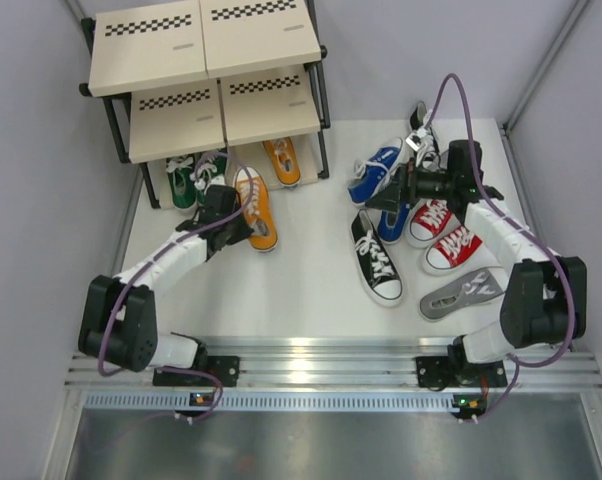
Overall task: Place and organize the shoes onto the shoe shelf
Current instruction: Place the shoe at the shoe shelf.
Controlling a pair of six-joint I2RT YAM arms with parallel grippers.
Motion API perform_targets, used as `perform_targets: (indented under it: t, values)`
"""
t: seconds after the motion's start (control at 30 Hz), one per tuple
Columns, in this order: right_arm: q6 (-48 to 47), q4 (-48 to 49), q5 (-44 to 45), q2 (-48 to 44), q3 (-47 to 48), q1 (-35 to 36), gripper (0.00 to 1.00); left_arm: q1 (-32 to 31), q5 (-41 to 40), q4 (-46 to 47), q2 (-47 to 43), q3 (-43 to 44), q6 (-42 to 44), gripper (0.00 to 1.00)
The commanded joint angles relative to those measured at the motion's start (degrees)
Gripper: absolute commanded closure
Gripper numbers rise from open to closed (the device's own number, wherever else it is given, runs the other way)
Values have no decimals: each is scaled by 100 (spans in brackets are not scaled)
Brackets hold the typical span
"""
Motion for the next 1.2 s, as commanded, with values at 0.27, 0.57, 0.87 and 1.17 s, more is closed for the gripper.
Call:
perform_targets:
  t: [0.27,0.57,0.87,1.17]
  values:
    - [-335,8,-238,-351,-101,-136,2,319,-2,1650,1177,1297,342,100]
    - [-669,-379,-281,-413,-22,-215,2,495,42,1773,2012,1921,596,100]
    - [-819,-503,-343,-545,-136,-276,2,679,68,1773,2417,2405,702,100]
    - [-933,-660,-387,-624,-136,-347,1,689,-20,1843,2479,2546,641,100]
